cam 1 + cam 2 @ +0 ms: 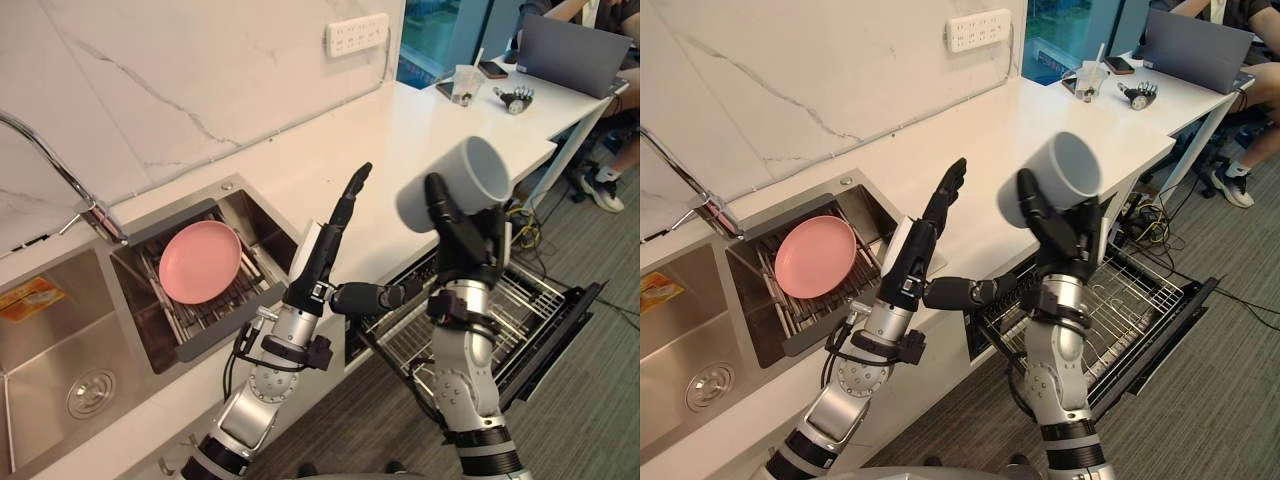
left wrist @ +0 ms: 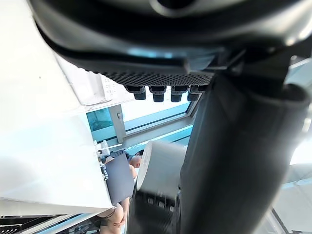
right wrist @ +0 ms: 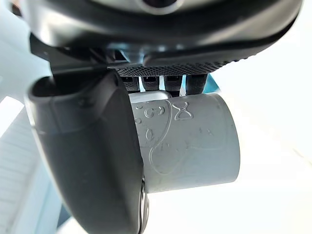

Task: Walk over to the sink, pick up the cup, carry it to the dishwasher, place the cup inside the dishwasher, then close the dishwasher door

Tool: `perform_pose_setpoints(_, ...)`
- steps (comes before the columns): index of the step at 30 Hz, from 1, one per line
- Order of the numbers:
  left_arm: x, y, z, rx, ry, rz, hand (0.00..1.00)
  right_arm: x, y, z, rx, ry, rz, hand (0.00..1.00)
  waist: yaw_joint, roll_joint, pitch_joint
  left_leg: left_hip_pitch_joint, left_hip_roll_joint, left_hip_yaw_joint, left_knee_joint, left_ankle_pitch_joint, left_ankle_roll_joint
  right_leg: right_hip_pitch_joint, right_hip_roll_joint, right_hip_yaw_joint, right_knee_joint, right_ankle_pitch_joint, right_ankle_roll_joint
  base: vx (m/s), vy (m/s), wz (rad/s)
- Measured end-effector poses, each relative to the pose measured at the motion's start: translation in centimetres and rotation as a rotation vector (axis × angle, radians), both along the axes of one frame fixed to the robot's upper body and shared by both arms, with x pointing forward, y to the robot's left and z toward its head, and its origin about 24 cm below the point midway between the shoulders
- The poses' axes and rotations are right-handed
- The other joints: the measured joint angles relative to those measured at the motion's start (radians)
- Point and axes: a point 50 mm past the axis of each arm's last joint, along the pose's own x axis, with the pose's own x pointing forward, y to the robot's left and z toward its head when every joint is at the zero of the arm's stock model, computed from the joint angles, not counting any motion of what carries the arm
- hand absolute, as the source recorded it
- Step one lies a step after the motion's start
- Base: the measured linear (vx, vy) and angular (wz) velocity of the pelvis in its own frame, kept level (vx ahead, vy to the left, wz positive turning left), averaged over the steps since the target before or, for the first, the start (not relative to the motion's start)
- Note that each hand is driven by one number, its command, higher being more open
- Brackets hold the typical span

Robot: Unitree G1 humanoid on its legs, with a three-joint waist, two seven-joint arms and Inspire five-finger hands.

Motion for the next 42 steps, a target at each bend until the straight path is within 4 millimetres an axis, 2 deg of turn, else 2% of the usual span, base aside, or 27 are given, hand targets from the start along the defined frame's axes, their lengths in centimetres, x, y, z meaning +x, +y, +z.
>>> perform_pose_setpoints(5,-0.7,0.4,0.6,-0.097,-0.004,-0.019,1.0,-0.4,-2.3,-0.4,0.026,0.019,-0.131,0.0,0.0,-0.001,0.001,0.006,0.001,0.005,-0.005,0.0,0.0,0.001,0.0,0.006,-0.001,0.0,0.0,-0.01,-0.004,-0.02)
perform_pose_setpoints(7,-0.8,0.7,0.9,-0.194,0.039,-0.09,1.0,-0.6,-3.1,-0.6,0.035,0.032,-0.176,0.0,-0.001,-0.002,0.001,0.006,0.001,0.007,-0.005,0.0,0.0,0.001,0.0,0.008,-0.001,0.001,0.001,-0.02,-0.003,-0.02)
perform_pose_setpoints(8,-0.7,1.0,0.9,-0.306,0.107,-0.179,1.0,-0.8,-3.9,-0.7,0.036,0.039,-0.214,0.0,0.0,-0.003,0.002,0.006,0.001,0.01,-0.006,0.0,0.0,0.0,0.0,0.011,-0.001,0.001,0.002,-0.02,-0.004,-0.04)
perform_pose_setpoints(10,-0.4,0.8,0.4,-0.401,0.206,-0.277,1.0,-1.1,-4.9,-0.8,0.035,0.043,-0.257,0.0,0.003,-0.007,0.004,0.006,0.0,0.01,-0.007,0.0,0.0,-0.001,0.0,0.011,-0.001,0.002,0.003,0.0,0.0,0.0)
perform_pose_setpoints(13,-0.5,-0.2,-2.5,-0.466,0.448,-0.402,1.0,-1.8,-6.7,-0.9,0.039,0.044,-0.335,0.0,0.001,-0.015,0.01,0.005,0.0,0.012,-0.009,0.0,0.0,-0.003,-0.001,0.013,-0.002,0.002,0.003,0.0,0.0,0.0)
perform_pose_setpoints(15,-1.1,-1.1,-7.0,-0.474,0.717,-0.44,1.0,-2.2,-7.8,-0.9,0.033,0.042,-0.372,0.0,-0.006,-0.02,0.013,0.0,0.0,0.016,-0.013,0.0,0.0,-0.011,-0.001,0.016,-0.002,0.002,0.004,-0.01,-0.006,-0.04)
perform_pose_setpoints(16,-1.5,-1.3,-8.3,-0.481,0.795,-0.441,1.0,-2.2,-7.9,-1.0,0.028,0.042,-0.373,0.0,-0.011,-0.02,0.013,-0.001,0.0,0.016,-0.013,0.0,0.0,-0.013,-0.001,0.016,-0.002,0.002,0.004,0.0,0.0,0.0)
perform_pose_setpoints(17,-2.4,-1.7,-10.7,-0.464,0.926,-0.449,1.0,-2.3,-8.5,-1.3,0.006,0.055,-0.375,0.0,-0.019,-0.021,0.014,-0.005,0.001,0.016,-0.014,0.0,0.0,-0.015,-0.002,0.017,-0.004,0.002,0.004,0.0,0.0,0.0)
perform_pose_setpoints(18,-3.0,-1.9,-11.8,-0.452,0.983,-0.453,1.0,-2.4,-8.7,-1.5,-0.008,0.067,-0.371,0.0,-0.021,-0.024,0.015,-0.006,0.001,0.016,-0.014,0.0,0.0,-0.017,-0.003,0.017,-0.004,0.002,0.004,0.0,0.0,0.0)
perform_pose_setpoints(20,-4.9,-1.8,-15.2,-0.422,1.147,-0.417,1.0,-2.6,-9.3,-2.5,-0.044,0.122,-0.345,0.0,-0.023,-0.031,0.019,-0.014,0.005,0.016,-0.014,0.0,0.0,-0.025,-0.002,0.016,-0.004,0.002,0.004,0.0,0.0,0.0)
perform_pose_setpoints(23,-6.1,-0.1,-17.6,-0.371,1.224,-0.323,1.0,-2.7,-9.5,-4.7,-0.071,0.227,-0.284,0.0,-0.021,-0.031,0.019,-0.014,0.006,0.009,-0.014,0.003,-0.004,-0.021,-0.001,0.006,-0.004,0.002,0.004,-0.02,-0.024,0.08)
perform_pose_setpoints(25,-6.4,1.1,-18.4,-0.322,1.235,-0.263,1.0,-2.8,-9.2,-6.0,-0.079,0.29,-0.234,0.0,-0.021,-0.031,0.019,-0.012,0.006,0.004,-0.014,0.006,-0.007,-0.016,-0.001,0.0,-0.004,0.002,0.004,-0.01,-0.006,0.1)
perform_pose_setpoints(30,-8.1,6.1,-22.1,-0.106,1.345,0.053,1.0,-2.8,-6.3,-10.6,-0.157,0.519,0.019,0.0,-0.012,-0.03,0.019,-0.007,0.006,-0.01,-0.027,0.026,-0.007,-0.01,-0.001,-0.016,0.0,0.002,0.004,-0.06,-0.008,0.09)
perform_pose_setpoints(33,-9.7,8.0,-23.3,-0.014,1.396,0.173,1.0,-3.0,-5.6,-12.1,-0.228,0.605,0.074,0.0,0.002,-0.03,0.02,-0.004,0.004,-0.023,-0.046,0.038,-0.006,-0.01,-0.001,-0.031,0.001,0.002,0.004,-0.06,-0.004,0.14)
perform_pose_setpoints(36,-11.2,9.3,-23.9,0.053,1.43,0.247,1.0,-3.1,-5.5,-12.6,-0.299,0.653,0.086,0.0,0.017,-0.031,0.026,-0.005,0.003,-0.033,-0.053,0.047,-0.004,-0.008,-0.002,-0.043,0.0,0.002,0.004,-0.02,0.0,0.14)
perform_pose_setpoints(42,-12.0,10.3,-24.6,0.082,1.462,0.333,1.0,-3.6,-6.2,-13.8,-0.417,0.76,0.077,0.0,0.029,-0.03,0.035,-0.011,-0.002,-0.059,-0.053,0.054,-0.006,0.001,-0.005,-0.071,-0.004,0.001,0.005,-0.02,-0.005,0.13)
